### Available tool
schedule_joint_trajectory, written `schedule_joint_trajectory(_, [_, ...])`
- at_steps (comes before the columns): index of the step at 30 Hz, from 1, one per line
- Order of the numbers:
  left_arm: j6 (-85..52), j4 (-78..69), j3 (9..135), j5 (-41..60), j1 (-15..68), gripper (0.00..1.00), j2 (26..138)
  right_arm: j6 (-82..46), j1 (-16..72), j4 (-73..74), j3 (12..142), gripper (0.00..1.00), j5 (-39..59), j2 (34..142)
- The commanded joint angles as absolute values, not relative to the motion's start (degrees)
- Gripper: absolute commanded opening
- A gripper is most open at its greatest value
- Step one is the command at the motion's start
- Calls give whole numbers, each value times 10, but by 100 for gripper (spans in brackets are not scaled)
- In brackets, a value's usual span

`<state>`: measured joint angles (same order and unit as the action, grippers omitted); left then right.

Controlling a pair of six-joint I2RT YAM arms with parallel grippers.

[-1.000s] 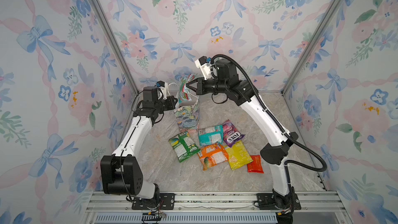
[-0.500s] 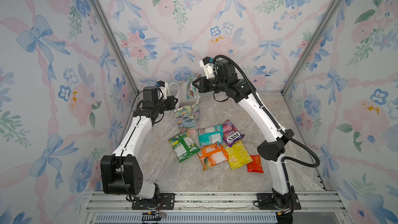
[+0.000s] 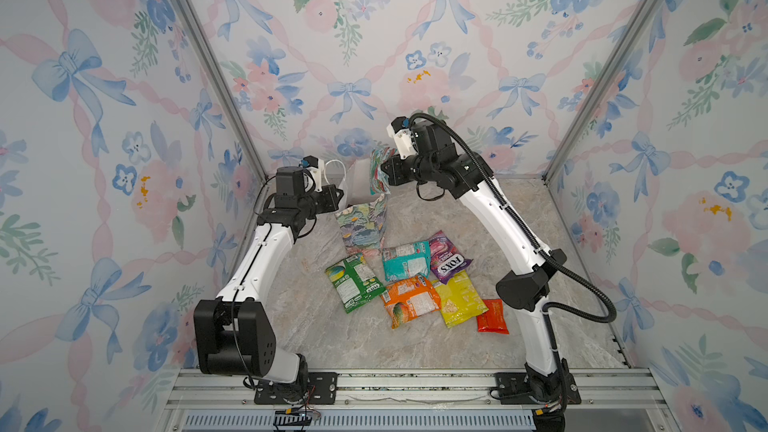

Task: Place the snacks into the paper bag
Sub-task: 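Lower the mint packet into the bag and open the right gripper, then withdraw the right gripper from the bag toward the remaining packets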

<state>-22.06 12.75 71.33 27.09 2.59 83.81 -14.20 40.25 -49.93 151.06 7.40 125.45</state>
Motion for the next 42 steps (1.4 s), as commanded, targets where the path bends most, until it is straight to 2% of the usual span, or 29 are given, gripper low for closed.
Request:
schedule_joint_trajectory(1, [-206, 133, 703, 281, 24, 0, 834, -126, 410, -497, 1533, 0, 57, 1274])
schedule_joint_trajectory(20, [-206, 134, 703, 283, 24, 0, 835, -143, 417, -485, 1552, 0, 61, 1321])
schedule_joint_trajectory(22, [-206, 133, 703, 283, 23, 0, 835, -146, 416, -484, 1556, 9, 60, 1322])
schedule_joint_trajectory(26, [-206, 133, 703, 282, 24, 0, 835, -155, 413, -478, 1565, 43, 65, 1312])
schedule_joint_trajectory(28, [-206, 133, 702, 281, 24, 0, 836, -156, 412, -470, 1564, 54, 73, 1298])
schedule_joint_trajectory(36, [-204, 134, 702, 281, 23, 0, 835, -171, 414, -405, 1469, 74, 113, 1198])
schedule_joint_trajectory(42, [-200, 136, 702, 277, 24, 0, 833, -156, 408, -358, 1272, 83, 83, 1073])
